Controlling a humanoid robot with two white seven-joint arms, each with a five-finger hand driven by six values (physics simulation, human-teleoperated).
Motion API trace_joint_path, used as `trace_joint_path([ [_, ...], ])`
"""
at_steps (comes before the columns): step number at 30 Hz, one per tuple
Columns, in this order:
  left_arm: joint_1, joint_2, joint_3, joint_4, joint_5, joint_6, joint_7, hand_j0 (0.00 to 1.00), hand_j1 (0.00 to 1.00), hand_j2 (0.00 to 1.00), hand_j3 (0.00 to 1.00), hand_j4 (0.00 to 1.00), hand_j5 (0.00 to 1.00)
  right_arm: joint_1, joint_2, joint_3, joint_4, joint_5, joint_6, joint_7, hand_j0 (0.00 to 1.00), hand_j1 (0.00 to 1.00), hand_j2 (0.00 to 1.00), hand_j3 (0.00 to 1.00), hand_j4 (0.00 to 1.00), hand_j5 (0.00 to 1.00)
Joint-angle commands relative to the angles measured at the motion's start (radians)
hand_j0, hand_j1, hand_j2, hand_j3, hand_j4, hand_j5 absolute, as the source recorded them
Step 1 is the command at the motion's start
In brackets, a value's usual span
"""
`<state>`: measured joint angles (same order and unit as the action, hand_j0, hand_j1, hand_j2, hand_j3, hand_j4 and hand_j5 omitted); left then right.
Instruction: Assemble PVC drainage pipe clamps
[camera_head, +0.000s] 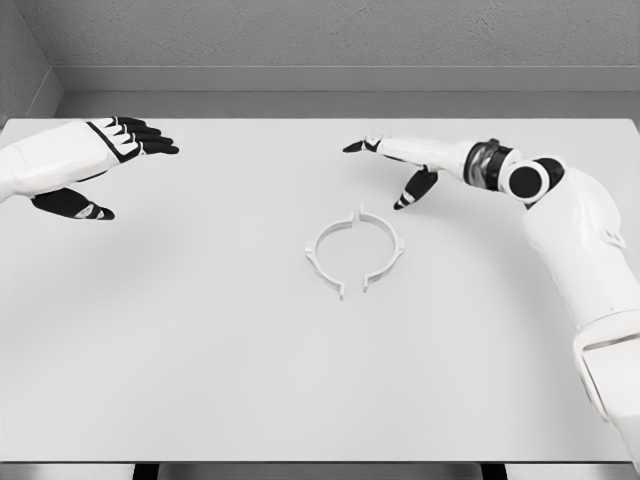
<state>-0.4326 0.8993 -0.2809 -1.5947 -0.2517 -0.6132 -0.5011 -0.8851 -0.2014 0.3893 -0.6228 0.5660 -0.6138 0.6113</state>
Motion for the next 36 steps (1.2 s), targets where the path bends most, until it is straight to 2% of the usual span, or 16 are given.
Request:
trace_joint_path([
  [1, 0.0, 0.001, 0.0, -0.001, 0.006, 0.002, 0.0, 1.0, 1.0, 1.0, 1.0, 1.0, 1.0, 0.002, 0.008, 0.0, 0.021, 0.0, 0.003, 0.0, 1.0, 1.0, 1.0, 1.0, 1.0, 1.0],
  [19, -0.002, 0.003, 0.005, 0.001, 0.015, 0.002, 0.0, 1.0, 1.0, 1.0, 1.0, 1.0, 1.0, 0.002, 0.042, 0.025, 0.011, -0.001, 0.003, 0.0, 1.0, 1.0, 1.0, 1.0, 1.0, 1.0],
  [36, -0.003, 0.018, 0.008, 0.001, 0.032, 0.002, 0.0, 1.0, 1.0, 1.0, 1.0, 1.0, 1.0, 0.005, 0.043, 0.025, -0.009, -0.003, 0.003, 0.0, 1.0, 1.0, 1.0, 1.0, 1.0, 1.0],
])
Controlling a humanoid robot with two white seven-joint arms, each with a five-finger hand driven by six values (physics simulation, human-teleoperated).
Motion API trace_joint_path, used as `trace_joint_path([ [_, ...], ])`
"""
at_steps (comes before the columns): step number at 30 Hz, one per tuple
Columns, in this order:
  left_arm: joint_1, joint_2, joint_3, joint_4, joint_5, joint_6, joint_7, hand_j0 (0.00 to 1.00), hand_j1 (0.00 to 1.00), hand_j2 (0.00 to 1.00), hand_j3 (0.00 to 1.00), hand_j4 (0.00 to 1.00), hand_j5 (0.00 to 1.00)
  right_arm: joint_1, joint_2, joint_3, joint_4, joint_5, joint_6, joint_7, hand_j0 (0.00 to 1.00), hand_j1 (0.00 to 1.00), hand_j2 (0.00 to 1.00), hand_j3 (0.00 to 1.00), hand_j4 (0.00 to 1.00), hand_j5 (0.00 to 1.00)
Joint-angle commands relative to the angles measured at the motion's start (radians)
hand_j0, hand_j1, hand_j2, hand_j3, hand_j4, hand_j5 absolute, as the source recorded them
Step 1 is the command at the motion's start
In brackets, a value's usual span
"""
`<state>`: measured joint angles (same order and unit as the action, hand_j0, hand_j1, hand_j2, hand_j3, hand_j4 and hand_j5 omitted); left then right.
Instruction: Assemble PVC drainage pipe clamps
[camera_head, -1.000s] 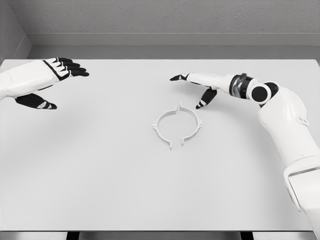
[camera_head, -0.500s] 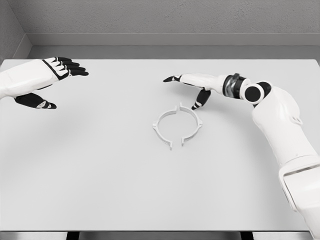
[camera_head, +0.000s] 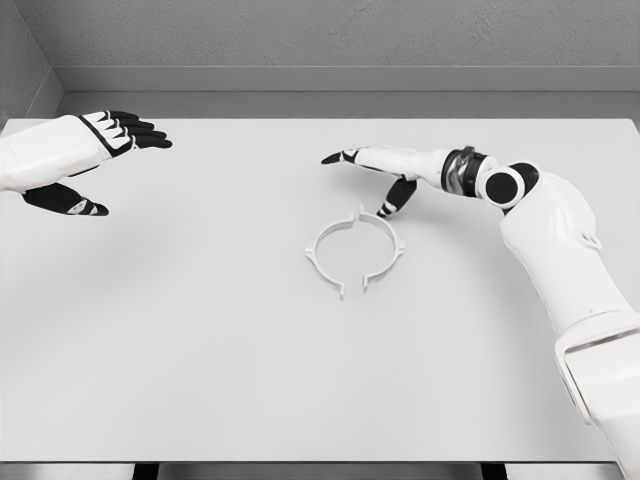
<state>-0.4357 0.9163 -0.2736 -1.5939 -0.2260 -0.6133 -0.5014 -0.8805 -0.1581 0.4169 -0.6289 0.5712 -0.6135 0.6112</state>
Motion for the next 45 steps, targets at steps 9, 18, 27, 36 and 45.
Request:
trace_joint_path([
  [9, 0.0, 0.001, 0.001, 0.0, 0.007, 0.002, 0.0, 1.0, 1.0, 1.0, 1.0, 1.0, 1.0, 0.005, -0.001, -0.003, -0.018, -0.008, 0.003, 0.0, 1.0, 1.0, 1.0, 1.0, 1.0, 1.0],
  [18, 0.002, 0.001, 0.001, 0.0, 0.007, 0.002, 0.0, 1.0, 1.0, 1.0, 1.0, 1.0, 1.0, 0.012, -0.003, -0.003, -0.022, -0.008, 0.003, 0.0, 1.0, 1.0, 1.0, 1.0, 1.0, 1.0],
  [27, -0.002, 0.003, 0.005, 0.002, 0.008, 0.002, 0.0, 1.0, 1.0, 1.0, 1.0, 1.0, 1.0, 0.028, -0.006, 0.013, -0.072, -0.008, 0.003, 0.0, 1.0, 1.0, 1.0, 1.0, 1.0, 1.0],
  [36, -0.005, 0.001, 0.005, 0.0, 0.008, 0.002, 0.0, 1.0, 1.0, 1.0, 1.0, 1.0, 1.0, 0.041, -0.011, 0.013, -0.101, -0.008, 0.003, 0.0, 1.0, 1.0, 1.0, 1.0, 1.0, 1.0],
  [45, -0.008, 0.001, 0.004, 0.002, 0.008, 0.002, 0.001, 1.0, 1.0, 1.0, 1.0, 1.0, 1.0, 0.04, -0.012, 0.01, -0.097, -0.011, 0.003, 0.0, 1.0, 1.0, 1.0, 1.0, 1.0, 1.0],
])
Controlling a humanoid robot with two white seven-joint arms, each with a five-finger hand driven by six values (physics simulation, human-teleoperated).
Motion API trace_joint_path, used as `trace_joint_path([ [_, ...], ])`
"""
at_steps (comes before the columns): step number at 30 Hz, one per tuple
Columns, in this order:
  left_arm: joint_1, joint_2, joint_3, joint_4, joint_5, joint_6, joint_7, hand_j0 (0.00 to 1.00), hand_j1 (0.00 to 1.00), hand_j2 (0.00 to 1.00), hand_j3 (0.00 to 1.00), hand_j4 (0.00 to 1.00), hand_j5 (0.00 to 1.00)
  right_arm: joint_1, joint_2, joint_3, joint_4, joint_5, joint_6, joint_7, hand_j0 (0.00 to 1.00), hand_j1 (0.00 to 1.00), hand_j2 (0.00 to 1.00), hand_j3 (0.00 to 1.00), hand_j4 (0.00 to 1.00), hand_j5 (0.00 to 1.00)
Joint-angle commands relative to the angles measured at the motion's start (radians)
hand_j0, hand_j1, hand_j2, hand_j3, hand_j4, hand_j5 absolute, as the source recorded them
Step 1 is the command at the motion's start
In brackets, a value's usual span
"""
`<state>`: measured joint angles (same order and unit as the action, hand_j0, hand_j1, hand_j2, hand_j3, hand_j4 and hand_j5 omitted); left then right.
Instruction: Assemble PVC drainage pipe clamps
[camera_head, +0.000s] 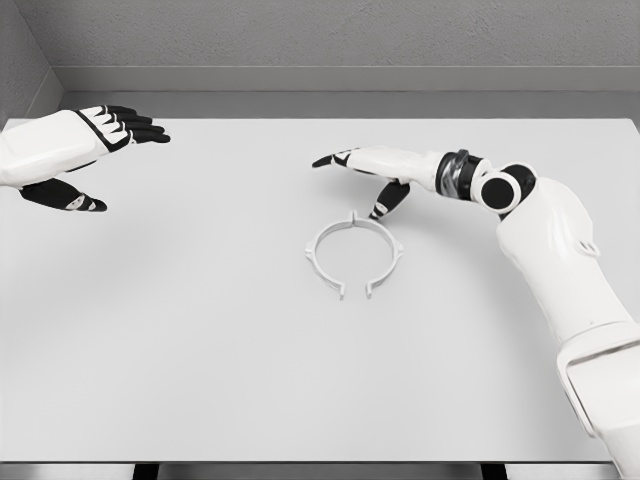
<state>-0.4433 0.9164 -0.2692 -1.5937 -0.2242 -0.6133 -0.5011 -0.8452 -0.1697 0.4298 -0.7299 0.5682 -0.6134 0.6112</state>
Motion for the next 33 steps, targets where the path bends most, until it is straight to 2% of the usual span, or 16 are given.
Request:
trace_joint_path([
  [1, 0.0, 0.001, -0.001, 0.001, 0.006, 0.002, 0.0, 1.0, 1.0, 1.0, 1.0, 1.0, 1.0, -0.002, -0.004, -0.009, 0.015, -0.01, 0.002, 0.0, 1.0, 1.0, 1.0, 1.0, 1.0, 1.0],
  [4, 0.002, 0.001, -0.001, 0.001, 0.006, 0.002, 0.0, 1.0, 1.0, 1.0, 1.0, 1.0, 1.0, -0.018, -0.047, -0.048, 0.041, -0.016, 0.002, 0.0, 1.0, 1.0, 1.0, 1.0, 1.0, 1.0],
  [5, 0.002, 0.001, -0.001, 0.0, 0.006, 0.002, 0.0, 1.0, 1.0, 1.0, 1.0, 1.0, 1.0, -0.015, -0.048, -0.051, 0.041, -0.016, 0.002, 0.0, 1.0, 1.0, 1.0, 1.0, 1.0, 1.0],
  [7, 0.003, 0.002, -0.002, 0.0, 0.006, 0.002, 0.0, 1.0, 1.0, 1.0, 1.0, 1.0, 1.0, -0.009, -0.109, -0.074, 0.038, -0.022, 0.002, 0.0, 1.0, 1.0, 1.0, 1.0, 1.0, 1.0],
  [10, 0.002, 0.002, -0.002, 0.0, 0.006, 0.002, 0.0, 1.0, 1.0, 1.0, 1.0, 1.0, 1.0, 0.002, -0.139, -0.109, 0.017, -0.022, 0.002, 0.0, 1.0, 1.0, 1.0, 1.0, 1.0, 1.0],
  [13, 0.002, 0.002, -0.001, 0.0, 0.006, 0.002, 0.001, 1.0, 1.0, 1.0, 1.0, 1.0, 1.0, 0.078, -0.189, -0.135, -0.134, -0.024, 0.002, 0.0, 1.0, 1.0, 1.0, 1.0, 1.0, 1.0],
  [20, 0.0, 0.002, -0.001, 0.0, 0.006, 0.002, 0.0, 1.0, 1.0, 1.0, 1.0, 1.0, 1.0, 0.156, -0.177, -0.12, -0.172, -0.022, 0.002, 0.0, 1.0, 1.0, 1.0, 1.0, 1.0, 1.0],
  [24, 0.0, 0.002, -0.001, 0.0, 0.006, 0.002, 0.0, 1.0, 1.0, 1.0, 1.0, 1.0, 1.0, 0.161, -0.172, -0.12, -0.177, -0.022, 0.002, 0.0, 1.0, 1.0, 1.0, 1.0, 1.0, 1.0],
  [26, 0.002, 0.002, -0.001, 0.0, 0.006, 0.002, 0.0, 1.0, 1.0, 1.0, 1.0, 1.0, 1.0, 0.16, -0.175, -0.112, -0.241, -0.024, 0.002, 0.0, 1.0, 1.0, 1.0, 1.0, 1.0, 1.0],
  [28, 0.002, 0.004, -0.001, 0.001, 0.006, 0.002, 0.0, 1.0, 1.0, 1.0, 1.0, 1.0, 1.0, 0.156, -0.175, -0.112, -0.244, -0.024, 0.002, 0.0, 1.0, 1.0, 1.0, 1.0, 1.0, 1.0],
  [33, 0.002, 0.032, -0.001, 0.0, 0.006, 0.002, 0.0, 1.0, 1.0, 1.0, 1.0, 1.0, 1.0, 0.196, -0.185, -0.117, -0.355, -0.024, 0.002, 0.0, 1.0, 1.0, 1.0, 1.0, 1.0, 1.0],
])
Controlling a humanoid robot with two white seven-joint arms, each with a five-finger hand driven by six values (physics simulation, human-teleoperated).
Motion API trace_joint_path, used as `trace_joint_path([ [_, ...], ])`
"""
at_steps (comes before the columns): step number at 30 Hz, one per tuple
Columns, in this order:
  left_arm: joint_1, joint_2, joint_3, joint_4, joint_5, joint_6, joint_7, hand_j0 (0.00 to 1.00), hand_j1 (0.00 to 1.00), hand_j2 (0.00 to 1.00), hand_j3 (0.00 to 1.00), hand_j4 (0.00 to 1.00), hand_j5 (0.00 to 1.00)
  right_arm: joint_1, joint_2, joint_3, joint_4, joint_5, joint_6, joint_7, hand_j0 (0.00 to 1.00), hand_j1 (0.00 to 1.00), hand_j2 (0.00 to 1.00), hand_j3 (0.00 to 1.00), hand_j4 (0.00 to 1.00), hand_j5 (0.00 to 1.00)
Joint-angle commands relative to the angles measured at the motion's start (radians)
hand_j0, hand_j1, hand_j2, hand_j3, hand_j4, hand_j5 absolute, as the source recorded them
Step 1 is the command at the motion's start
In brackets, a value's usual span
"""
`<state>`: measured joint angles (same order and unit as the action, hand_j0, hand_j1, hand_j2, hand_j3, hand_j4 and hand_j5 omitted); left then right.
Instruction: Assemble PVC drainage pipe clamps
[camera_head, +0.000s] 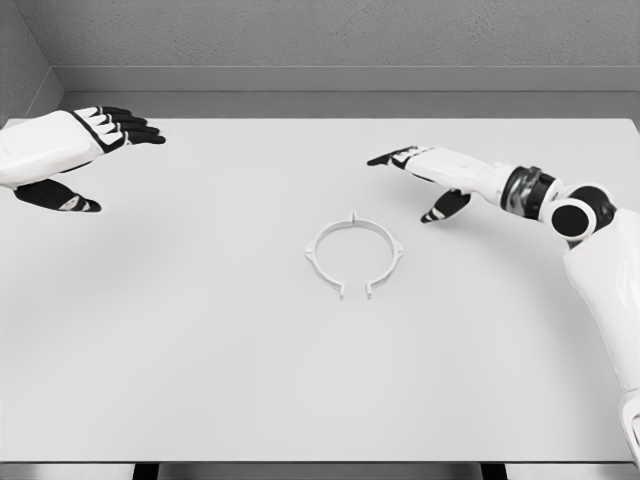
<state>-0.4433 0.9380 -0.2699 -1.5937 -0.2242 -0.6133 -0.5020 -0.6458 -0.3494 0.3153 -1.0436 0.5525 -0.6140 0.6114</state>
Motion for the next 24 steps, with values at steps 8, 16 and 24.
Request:
trace_joint_path([
  [8, -0.035, 0.146, 0.0, -0.045, 0.137, 0.002, 0.002, 1.0, 1.0, 1.0, 1.0, 1.0, 1.0, 0.037, -0.02, -0.004, -0.119, -0.008, 0.003, -0.001, 1.0, 1.0, 1.0, 1.0, 1.0, 1.0],
  [16, -0.078, 0.168, 0.008, -0.038, 0.137, 0.002, 0.002, 1.0, 1.0, 1.0, 1.0, 1.0, 1.0, 0.101, -0.056, -0.007, -0.206, -0.01, 0.003, -0.001, 1.0, 1.0, 1.0, 1.0, 1.0, 1.0],
  [24, -0.075, 0.166, 0.006, -0.066, 0.146, 0.002, 0.002, 1.0, 1.0, 1.0, 1.0, 1.0, 1.0, 0.143, -0.088, -0.036, -0.273, -0.014, 0.003, -0.001, 1.0, 1.0, 1.0, 1.0, 1.0, 1.0],
])
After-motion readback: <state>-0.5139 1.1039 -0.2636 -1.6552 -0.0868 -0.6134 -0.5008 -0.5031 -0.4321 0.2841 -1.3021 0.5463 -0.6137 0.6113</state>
